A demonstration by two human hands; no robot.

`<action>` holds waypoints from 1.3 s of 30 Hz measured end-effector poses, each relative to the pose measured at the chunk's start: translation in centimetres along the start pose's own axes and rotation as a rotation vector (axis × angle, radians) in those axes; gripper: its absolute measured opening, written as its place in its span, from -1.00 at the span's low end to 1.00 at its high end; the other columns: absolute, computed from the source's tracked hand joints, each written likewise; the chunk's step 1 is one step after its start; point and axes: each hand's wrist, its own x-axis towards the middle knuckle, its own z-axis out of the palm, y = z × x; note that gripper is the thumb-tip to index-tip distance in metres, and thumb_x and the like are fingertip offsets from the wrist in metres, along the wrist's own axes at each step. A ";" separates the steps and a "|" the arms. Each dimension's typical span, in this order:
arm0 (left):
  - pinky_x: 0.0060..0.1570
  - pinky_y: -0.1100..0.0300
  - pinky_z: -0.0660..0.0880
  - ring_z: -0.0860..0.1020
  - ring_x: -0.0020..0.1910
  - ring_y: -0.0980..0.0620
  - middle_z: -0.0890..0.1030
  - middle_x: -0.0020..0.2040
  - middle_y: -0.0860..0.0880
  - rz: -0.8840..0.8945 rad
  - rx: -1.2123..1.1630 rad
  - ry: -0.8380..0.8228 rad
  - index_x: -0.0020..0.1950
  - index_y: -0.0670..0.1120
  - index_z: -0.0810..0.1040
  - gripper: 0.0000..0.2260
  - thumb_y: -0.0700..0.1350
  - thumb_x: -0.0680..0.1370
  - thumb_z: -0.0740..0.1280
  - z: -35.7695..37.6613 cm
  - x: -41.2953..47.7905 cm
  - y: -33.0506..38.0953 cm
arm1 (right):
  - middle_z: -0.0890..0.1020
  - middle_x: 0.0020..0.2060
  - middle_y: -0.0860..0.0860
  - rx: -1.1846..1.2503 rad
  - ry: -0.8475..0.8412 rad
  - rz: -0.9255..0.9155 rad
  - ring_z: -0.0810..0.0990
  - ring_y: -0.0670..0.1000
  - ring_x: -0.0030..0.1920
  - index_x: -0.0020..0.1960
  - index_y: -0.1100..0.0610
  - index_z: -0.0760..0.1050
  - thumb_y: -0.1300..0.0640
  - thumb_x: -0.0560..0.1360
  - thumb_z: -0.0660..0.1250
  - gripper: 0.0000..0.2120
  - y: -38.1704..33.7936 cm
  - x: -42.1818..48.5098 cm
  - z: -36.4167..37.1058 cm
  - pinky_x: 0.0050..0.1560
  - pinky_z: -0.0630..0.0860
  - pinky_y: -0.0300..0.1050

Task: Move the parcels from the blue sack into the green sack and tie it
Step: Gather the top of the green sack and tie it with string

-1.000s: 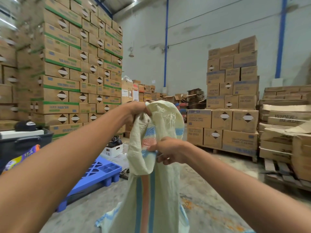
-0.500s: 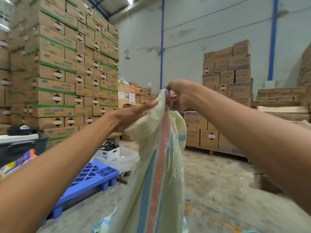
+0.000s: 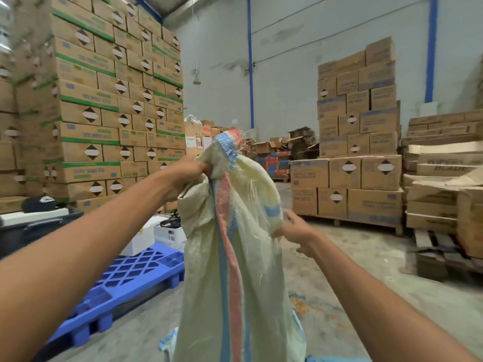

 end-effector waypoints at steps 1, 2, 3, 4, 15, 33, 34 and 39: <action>-0.02 -0.04 0.58 0.58 -0.12 -0.13 0.60 -0.09 -0.20 -0.005 0.001 -0.006 -0.01 -0.25 0.55 -0.85 -0.33 0.56 0.19 -0.1 0.1 -0.1 | 0.51 0.29 0.08 -0.047 -0.023 0.021 0.48 0.11 0.20 0.46 0.05 0.41 0.20 0.54 0.42 -0.49 0.7 0.8 0.1 0.19 0.45 0.06; 0.02 -0.06 0.56 0.58 -0.11 -0.14 0.60 -0.10 -0.20 -0.012 0.011 -0.001 0.00 -0.25 0.55 -0.85 -0.33 0.55 0.20 -0.1 0.2 0.0 | 0.57 0.23 0.08 -0.107 -0.020 0.051 0.54 0.11 0.16 0.35 0.11 0.51 0.09 0.54 0.43 -0.61 0.7 1.5 0.0 0.24 0.49 0.10; 0.00 -0.05 0.56 0.57 -0.13 -0.14 0.60 -0.11 -0.20 -0.015 0.016 0.007 -0.01 -0.24 0.55 -0.85 -0.33 0.55 0.20 -0.2 0.3 -0.1 | 0.62 0.16 0.10 -0.147 0.016 0.063 0.61 0.12 0.11 0.25 0.17 0.56 0.06 0.55 0.42 -0.68 0.3 2.5 -0.3 0.21 0.55 0.13; -0.07 -0.01 0.56 0.57 -0.17 -0.12 0.60 -0.14 -0.18 -0.017 0.019 0.017 -0.05 -0.23 0.55 -0.86 -0.34 0.54 0.20 -0.3 0.4 0.0 | 0.65 0.10 0.13 -0.165 0.090 0.048 0.65 0.13 0.04 0.19 0.21 0.58 0.09 0.56 0.39 -0.73 -0.6 3.6 -0.8 0.13 0.60 0.11; 0.20 -0.13 0.54 0.62 0.11 -0.21 0.66 0.14 -0.20 0.079 -0.165 -0.069 0.23 -0.20 0.59 -0.38 0.11 0.30 0.60 1.2 1.4 1.5 | 0.65 0.08 0.14 0.282 0.151 -0.418 0.63 0.06 -0.08 0.28 0.23 0.56 0.28 0.55 0.30 -0.69 -20.2 0.0 -3.3 -0.24 0.63 -0.10; -0.08 0.05 0.59 0.63 -0.27 -0.04 0.64 -0.19 -0.11 0.009 -0.586 -0.098 0.16 -0.21 0.56 -0.77 -0.14 0.55 0.39 8.0 3.4 0.0 | 0.48 0.35 -0.02 0.059 -0.305 -0.154 0.46 0.12 0.39 0.61 -0.14 0.02 0.18 0.36 0.61 0.06 -0.7 -2.6 -4.3 0.39 0.39 0.23; -0.03 0.04 0.57 0.62 -0.27 -0.05 0.63 -0.17 -0.12 0.002 -0.584 -0.111 0.16 -0.20 0.56 -0.75 -0.13 0.53 0.40 8.4 3.4 0.4 | 0.44 0.40 -0.03 -0.063 -0.419 -0.164 0.46 0.08 0.41 0.62 -0.09 0.01 0.11 0.29 0.67 0.13 0.2 -2.4 -3.3 0.41 0.40 0.18; 0.05 0.03 0.57 0.62 -0.25 -0.06 0.65 -0.14 -0.12 -0.011 -0.454 -0.283 0.15 -0.19 0.61 -0.70 -0.08 0.48 0.42 11.8 2.6 1.9 | 0.71 -0.19 -0.30 0.225 -0.302 -0.342 0.65 -0.31 -0.09 -0.05 -0.03 0.64 0.19 0.36 0.62 -0.74 0.0 -2.5 4.8 0.01 0.57 -0.37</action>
